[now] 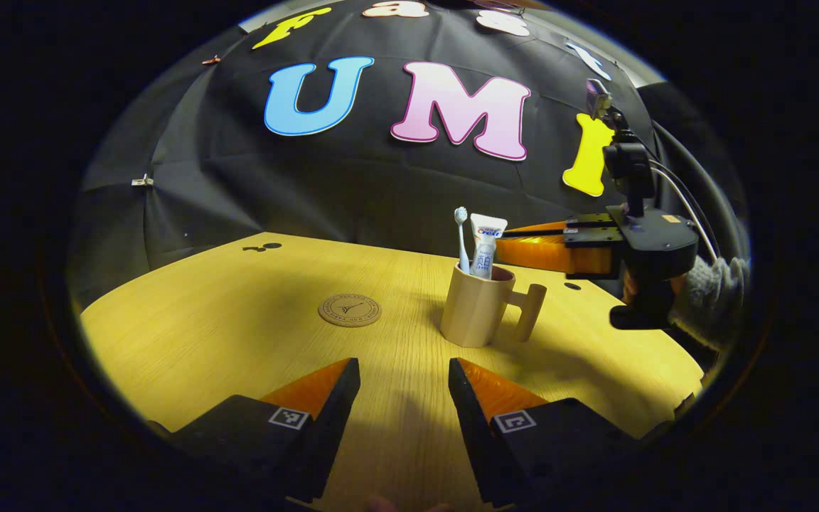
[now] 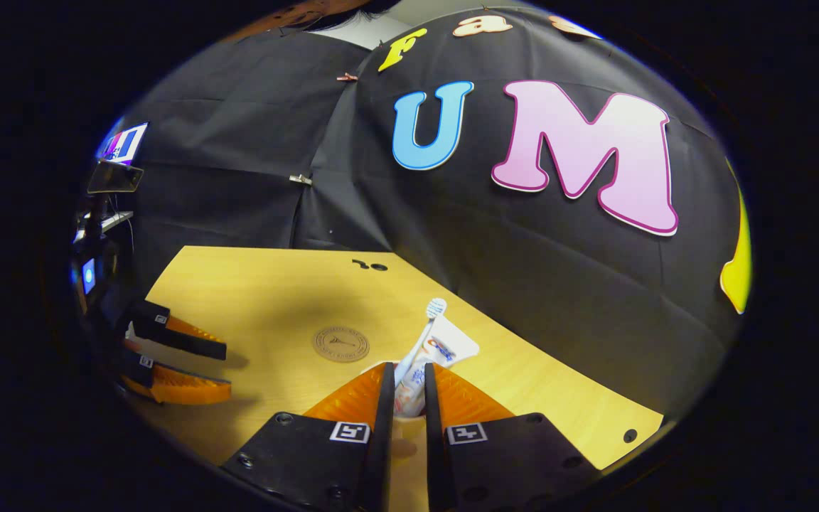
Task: Put the toothbrush and toothpaste on the desktop into the cup, then pick up the cup and place it on the coaster on the desktop.
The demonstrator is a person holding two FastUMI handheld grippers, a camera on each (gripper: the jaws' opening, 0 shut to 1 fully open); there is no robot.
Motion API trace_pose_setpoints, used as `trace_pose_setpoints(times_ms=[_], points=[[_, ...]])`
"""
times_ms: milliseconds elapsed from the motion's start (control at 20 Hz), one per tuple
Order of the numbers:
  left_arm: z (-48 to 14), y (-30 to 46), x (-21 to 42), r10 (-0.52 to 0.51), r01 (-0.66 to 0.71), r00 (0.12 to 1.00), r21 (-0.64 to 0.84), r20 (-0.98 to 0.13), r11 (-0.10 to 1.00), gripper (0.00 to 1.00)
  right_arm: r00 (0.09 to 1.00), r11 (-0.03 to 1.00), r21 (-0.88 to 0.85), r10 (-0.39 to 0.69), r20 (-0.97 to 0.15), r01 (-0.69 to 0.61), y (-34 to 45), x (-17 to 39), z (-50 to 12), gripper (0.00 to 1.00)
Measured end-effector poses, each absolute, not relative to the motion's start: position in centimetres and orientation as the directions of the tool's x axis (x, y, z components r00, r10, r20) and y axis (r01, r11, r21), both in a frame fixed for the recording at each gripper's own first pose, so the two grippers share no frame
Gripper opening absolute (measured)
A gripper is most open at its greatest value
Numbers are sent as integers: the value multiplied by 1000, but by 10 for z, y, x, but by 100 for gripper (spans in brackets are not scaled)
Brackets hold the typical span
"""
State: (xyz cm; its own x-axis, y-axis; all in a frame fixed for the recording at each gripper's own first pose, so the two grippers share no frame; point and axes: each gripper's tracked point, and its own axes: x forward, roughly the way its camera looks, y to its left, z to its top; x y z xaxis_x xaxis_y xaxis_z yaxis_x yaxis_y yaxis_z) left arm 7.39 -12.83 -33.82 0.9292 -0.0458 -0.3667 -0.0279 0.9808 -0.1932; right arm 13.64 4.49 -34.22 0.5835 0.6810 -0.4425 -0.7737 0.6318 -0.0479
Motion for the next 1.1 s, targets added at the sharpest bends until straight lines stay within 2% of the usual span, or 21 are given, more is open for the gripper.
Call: trace_pose_setpoints(times_ms=[50,100,250,350,450,550,800,950,1000,1100], points=[[-337,-128,73,-51,-24,929,-197,-367,980,79,571,630,-39,674,-470,-776,37,133,-339,27],[-335,-127,73,-56,-19,929,-197,-367,980,79,563,635,-30,662,-494,-772,29,130,-336,34],[-326,-122,74,-66,0,930,-180,-362,984,79,508,653,21,609,-609,-757,10,119,-337,37],[-321,-116,73,-70,8,930,-169,-362,986,79,476,673,43,565,-674,-738,-2,112,-341,49],[-313,-110,71,-72,12,933,-170,-352,985,79,414,686,87,528,-741,-722,-10,104,-349,48],[-308,-104,69,-70,11,934,-168,-350,986,79,362,695,101,487,-795,-712,-14,101,-357,52],[-302,-82,58,-41,-9,937,-140,-347,990,79,226,685,133,409,-884,-716,-6,90,-396,53],[-307,-72,49,-26,-29,932,-147,-361,989,79,194,656,114,378,-905,-746,1,88,-412,63],[-310,-69,46,-19,-38,930,-148,-366,988,79,182,648,111,369,-912,-754,4,86,-418,57],[-313,-63,41,-7,-49,928,-142,-373,989,80,172,632,100,355,-919,-769,12,90,-429,58]])
